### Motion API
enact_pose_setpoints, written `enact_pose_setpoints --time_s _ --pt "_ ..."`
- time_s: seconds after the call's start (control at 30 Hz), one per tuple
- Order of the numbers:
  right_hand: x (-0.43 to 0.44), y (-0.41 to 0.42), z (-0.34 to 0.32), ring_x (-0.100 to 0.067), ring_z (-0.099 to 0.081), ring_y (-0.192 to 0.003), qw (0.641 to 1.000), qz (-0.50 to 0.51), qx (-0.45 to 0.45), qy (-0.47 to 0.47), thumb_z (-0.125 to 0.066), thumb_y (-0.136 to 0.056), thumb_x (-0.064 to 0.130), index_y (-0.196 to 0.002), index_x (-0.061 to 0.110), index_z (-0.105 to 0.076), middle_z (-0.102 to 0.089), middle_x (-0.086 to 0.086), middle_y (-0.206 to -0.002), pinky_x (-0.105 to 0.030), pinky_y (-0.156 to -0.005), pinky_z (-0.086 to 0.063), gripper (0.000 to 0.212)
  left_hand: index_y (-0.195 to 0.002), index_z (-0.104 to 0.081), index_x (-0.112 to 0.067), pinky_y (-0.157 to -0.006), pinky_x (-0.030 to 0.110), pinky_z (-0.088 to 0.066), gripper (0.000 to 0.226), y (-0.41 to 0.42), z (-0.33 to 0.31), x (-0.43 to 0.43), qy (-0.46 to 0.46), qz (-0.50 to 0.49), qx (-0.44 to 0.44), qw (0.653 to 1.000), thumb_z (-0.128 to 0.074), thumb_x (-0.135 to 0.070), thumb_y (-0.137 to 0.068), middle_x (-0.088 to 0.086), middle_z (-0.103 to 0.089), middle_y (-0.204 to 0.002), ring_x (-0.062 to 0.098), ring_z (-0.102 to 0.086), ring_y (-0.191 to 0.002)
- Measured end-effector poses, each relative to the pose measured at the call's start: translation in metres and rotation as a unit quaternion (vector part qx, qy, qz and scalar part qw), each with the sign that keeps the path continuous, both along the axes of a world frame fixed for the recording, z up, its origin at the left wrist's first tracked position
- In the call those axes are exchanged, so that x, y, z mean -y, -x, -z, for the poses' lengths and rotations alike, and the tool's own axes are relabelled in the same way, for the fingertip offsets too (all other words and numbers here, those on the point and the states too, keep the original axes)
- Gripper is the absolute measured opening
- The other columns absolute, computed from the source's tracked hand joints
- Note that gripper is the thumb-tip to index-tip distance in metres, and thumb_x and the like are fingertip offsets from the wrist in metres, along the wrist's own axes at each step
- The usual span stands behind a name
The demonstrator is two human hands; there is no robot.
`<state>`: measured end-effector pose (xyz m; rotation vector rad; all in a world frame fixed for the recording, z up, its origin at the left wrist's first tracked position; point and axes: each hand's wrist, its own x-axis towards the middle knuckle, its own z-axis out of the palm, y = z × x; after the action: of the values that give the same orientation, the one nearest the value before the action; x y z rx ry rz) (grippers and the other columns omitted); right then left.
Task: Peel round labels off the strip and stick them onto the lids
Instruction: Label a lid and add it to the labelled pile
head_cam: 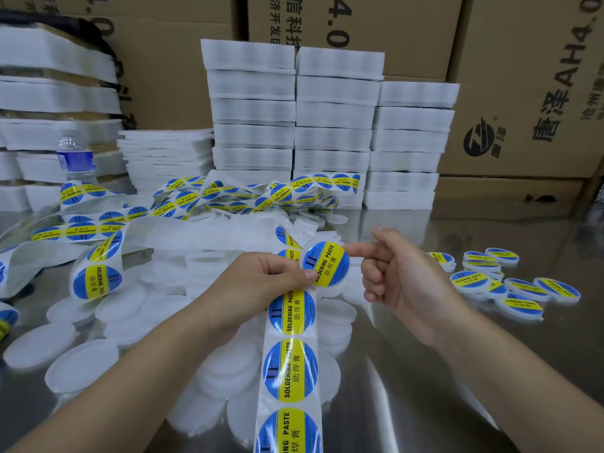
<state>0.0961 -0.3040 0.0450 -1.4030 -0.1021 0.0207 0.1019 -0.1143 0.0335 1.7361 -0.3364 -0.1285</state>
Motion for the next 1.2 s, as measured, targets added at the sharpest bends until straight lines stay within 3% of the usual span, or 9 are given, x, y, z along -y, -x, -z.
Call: enact_pose_setpoints --time_s 0.2,0.57,0.7,0.83,1.2 --pt "-0.0001 0.0001 0.0001 -0.012 -0.03 -0.038 1.0 0.0 0.002 0.002 -0.04 -0.095 0.037 -0.068 0.013 -0.075 -0.036 0.002 -0.045 -0.022 -0.042 -0.033 0.051 -0.073 -0.078 -0.018 -0.054 0.015 -0.048 0.041 0.0005 0.0001 0.0002 0.005 0.004 0.001 1.0 -0.073 -0.051 -0.049 -0.003 -0.07 -0.066 0.007 -0.061 -0.054" --pt "0.0005 0.0 0.0005 -0.012 -0.03 -0.039 1.0 -0.002 0.007 0.007 -0.039 -0.095 0.037 -0.069 0.013 -0.077 -0.036 0.002 -0.045 -0.022 -0.042 -0.033 0.051 -0.072 -0.077 -0.018 -0.054 0.016 -0.047 0.036 0.0008 -0.0005 0.0005 -0.005 -0.002 0.002 1.0 -0.072 -0.049 -0.053 -0.003 -0.067 -0.062 0.008 -0.059 -0.053" --pt "0.0002 0.0 0.0003 -0.012 -0.03 -0.038 1.0 -0.001 0.01 0.009 -0.039 -0.095 0.037 -0.069 0.014 -0.077 -0.036 0.002 -0.045 -0.021 -0.041 -0.034 0.052 -0.071 -0.078 -0.019 -0.054 0.016 -0.048 0.02 0.0007 -0.0006 0.0004 -0.009 -0.005 -0.008 1.0 -0.073 -0.039 -0.067 -0.002 -0.069 -0.064 0.007 -0.061 -0.054" --pt "0.0003 0.0 0.0001 -0.011 -0.03 -0.038 1.0 0.0 0.012 0.015 -0.038 -0.095 0.037 -0.07 0.015 -0.077 -0.037 0.003 -0.044 -0.021 -0.041 -0.034 0.052 -0.072 -0.078 -0.019 -0.053 0.016 -0.049 0.031 0.002 -0.0012 0.0007 -0.001 -0.004 -0.005 1.0 -0.071 -0.044 -0.056 -0.001 -0.069 -0.064 0.008 -0.061 -0.054" --pt "-0.0016 0.0043 -0.0013 -0.012 -0.035 -0.039 0.991 0.056 0.058 0.107 -0.038 -0.096 0.036 -0.071 0.02 -0.077 -0.04 0.001 -0.044 -0.025 -0.049 -0.036 0.049 -0.067 -0.077 -0.02 -0.049 0.013 -0.046 0.022 0.0027 -0.0022 0.0007 0.0 0.0 -0.005 1.0 -0.072 -0.04 -0.061 -0.004 -0.069 -0.06 0.006 -0.061 -0.05"
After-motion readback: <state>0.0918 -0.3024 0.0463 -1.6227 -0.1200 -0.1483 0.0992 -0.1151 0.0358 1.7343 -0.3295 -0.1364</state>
